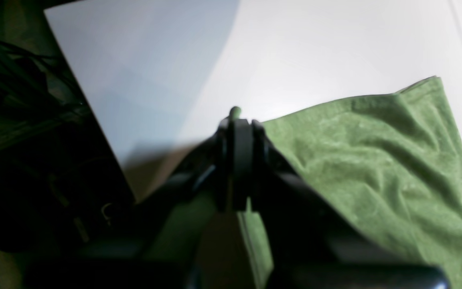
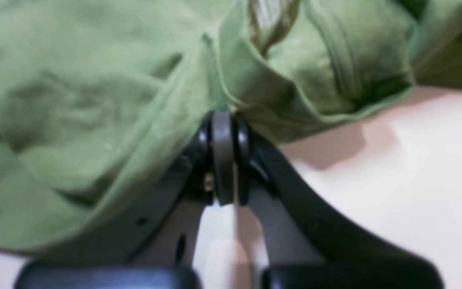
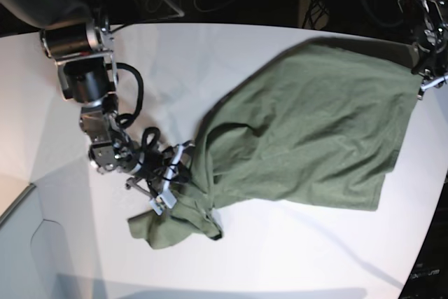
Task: Layout the t-shirt on the table in an organized manner, then fold the t-shirt properly
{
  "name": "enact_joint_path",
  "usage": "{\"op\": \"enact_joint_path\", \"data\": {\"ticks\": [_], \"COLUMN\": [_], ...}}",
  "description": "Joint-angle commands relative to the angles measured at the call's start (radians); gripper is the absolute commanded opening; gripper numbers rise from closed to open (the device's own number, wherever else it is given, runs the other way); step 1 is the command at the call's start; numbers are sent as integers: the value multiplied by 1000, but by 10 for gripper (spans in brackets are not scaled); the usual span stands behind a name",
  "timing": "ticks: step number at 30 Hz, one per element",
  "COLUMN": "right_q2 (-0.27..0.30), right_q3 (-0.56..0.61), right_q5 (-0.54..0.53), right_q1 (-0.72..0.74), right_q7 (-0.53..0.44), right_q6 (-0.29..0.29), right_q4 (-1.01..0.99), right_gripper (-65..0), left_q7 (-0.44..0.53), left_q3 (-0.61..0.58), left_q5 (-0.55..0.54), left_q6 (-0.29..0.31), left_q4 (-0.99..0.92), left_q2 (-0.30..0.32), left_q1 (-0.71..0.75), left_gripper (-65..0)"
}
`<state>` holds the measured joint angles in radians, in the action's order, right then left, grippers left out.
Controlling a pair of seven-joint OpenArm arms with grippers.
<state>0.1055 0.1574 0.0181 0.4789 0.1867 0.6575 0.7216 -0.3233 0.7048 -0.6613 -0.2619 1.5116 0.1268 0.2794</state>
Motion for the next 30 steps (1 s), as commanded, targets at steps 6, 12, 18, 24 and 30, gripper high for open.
{"op": "enact_joint_path", "data": {"ticks": [6, 12, 18, 24, 30], "right_q2": [64, 64, 69, 18, -42], "right_q3": [-65, -175, -203, -207, -206], "right_q5": [-23, -19, -19, -23, -22], "right_q1": [-153, -223, -236, -300, -299], "right_q7": [175, 348, 540, 534, 446], "right_q6": [21, 26, 26, 28, 26], "right_q4": [517, 860, 855, 712, 562], "right_gripper": [-650, -650, -650, -650, -500], "left_q7": [26, 26, 28, 19, 17], "left_q3": [5, 5, 6, 91, 103], "left_q5": [-5, -5, -5, -7, -7], "left_q6": [6, 6, 6, 6, 5], "left_q4": [24, 25, 24, 10, 16], "left_q2": [15, 15, 23, 50, 80], "left_q1": [-2, -10, -16, -82, -118], "left_gripper": [-650, -650, -650, -650, -650]}}
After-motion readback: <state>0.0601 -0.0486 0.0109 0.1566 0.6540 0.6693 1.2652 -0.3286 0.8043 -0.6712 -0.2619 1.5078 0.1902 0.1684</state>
